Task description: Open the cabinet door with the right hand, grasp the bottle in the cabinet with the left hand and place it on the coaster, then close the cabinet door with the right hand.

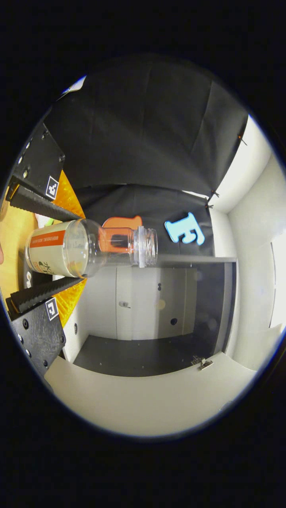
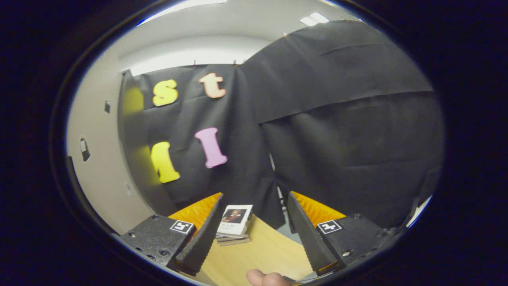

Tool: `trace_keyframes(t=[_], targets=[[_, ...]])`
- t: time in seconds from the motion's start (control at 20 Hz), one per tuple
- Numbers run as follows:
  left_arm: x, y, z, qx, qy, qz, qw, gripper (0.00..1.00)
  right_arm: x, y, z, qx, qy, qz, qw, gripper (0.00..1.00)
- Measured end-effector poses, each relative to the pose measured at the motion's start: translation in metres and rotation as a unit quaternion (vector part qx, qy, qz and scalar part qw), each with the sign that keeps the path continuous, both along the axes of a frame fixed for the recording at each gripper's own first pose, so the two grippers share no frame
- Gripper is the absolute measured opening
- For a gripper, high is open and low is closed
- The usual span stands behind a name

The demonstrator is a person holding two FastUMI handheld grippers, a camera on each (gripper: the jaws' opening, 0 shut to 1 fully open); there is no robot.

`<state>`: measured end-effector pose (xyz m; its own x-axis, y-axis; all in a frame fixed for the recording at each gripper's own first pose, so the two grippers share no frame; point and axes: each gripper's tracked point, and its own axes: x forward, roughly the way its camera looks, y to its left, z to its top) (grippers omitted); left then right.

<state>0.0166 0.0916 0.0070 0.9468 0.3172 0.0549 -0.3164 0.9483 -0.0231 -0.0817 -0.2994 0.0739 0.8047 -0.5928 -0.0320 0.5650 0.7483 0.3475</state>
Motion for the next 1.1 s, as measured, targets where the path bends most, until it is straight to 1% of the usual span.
trace_keyframes(t=[0.1,0.15,0.2,0.3,0.35,0.4,0.45,0.5,0.55,0.6,0.65,0.75,0.8,0.85,0.9,0.95,1.1], targets=[[-0.02,0.019,-0.022,0.02,-0.009,0.018,1.0,0.75,-0.005,-0.002,0.013,-0.036,-0.019,-0.036,0.999,1.0],[-0.025,0.025,-0.04,0.031,-0.005,0.025,0.999,0.74,-0.005,0.0,0.014,-0.057,-0.024,-0.035,0.997,1.0],[-0.031,0.03,-0.066,0.043,0.009,0.03,0.999,0.74,-0.008,0.001,0.022,-0.071,-0.033,-0.033,0.996,0.97],[-0.043,0.042,-0.117,0.058,0.024,0.037,0.997,0.75,-0.015,-0.001,0.031,-0.095,-0.05,-0.042,0.993,0.97],[-0.047,0.048,-0.147,0.051,0.033,0.041,0.997,0.74,-0.019,0.0,0.033,-0.115,-0.042,-0.047,0.991,0.96],[-0.048,0.053,-0.179,0.037,0.042,0.042,0.998,0.74,-0.023,-0.001,0.031,-0.135,-0.017,-0.054,0.989,0.96],[-0.05,0.06,-0.204,0.022,0.048,0.05,0.997,0.84,-0.025,-0.001,0.029,-0.143,0.008,-0.062,0.988,0.96],[-0.056,0.068,-0.227,0.017,0.051,0.067,0.996,0.75,-0.024,0.004,0.03,-0.142,0.023,-0.065,0.987,0.97],[-0.061,0.077,-0.248,0.017,0.067,0.086,0.994,0.75,-0.022,0.007,0.036,-0.145,0.029,-0.062,0.987,0.97],[-0.064,0.08,-0.267,0.008,0.082,0.091,0.992,0.75,-0.021,0.012,0.044,-0.155,0.027,-0.063,0.985,1.0],[-0.067,0.081,-0.284,-0.01,0.092,0.089,0.992,0.75,-0.018,0.023,0.052,-0.172,0.026,-0.059,0.983,0.98],[-0.067,0.086,-0.301,-0.03,0.081,0.092,0.992,0.75,0.0,0.046,0.06,-0.206,0.054,-0.039,0.976,0.98],[-0.068,0.086,-0.304,-0.036,0.081,0.091,0.992,0.75,0.007,0.049,0.057,-0.206,0.066,-0.039,0.976,1.0],[-0.068,0.086,-0.305,-0.037,0.079,0.088,0.992,0.75,0.012,0.057,0.058,-0.195,0.059,-0.037,0.978,1.0],[-0.07,0.085,-0.306,-0.037,0.075,0.086,0.993,0.75,0.016,0.055,0.057,-0.184,0.046,-0.044,0.981,1.0],[-0.069,0.082,-0.306,-0.036,0.071,0.079,0.994,0.75,0.018,0.058,0.06,-0.172,0.035,-0.041,0.984,0.98],[-0.066,0.078,-0.311,-0.026,0.083,0.066,0.994,0.76,0.019,0.051,0.049,-0.153,0.047,-0.041,0.986,1.0]])
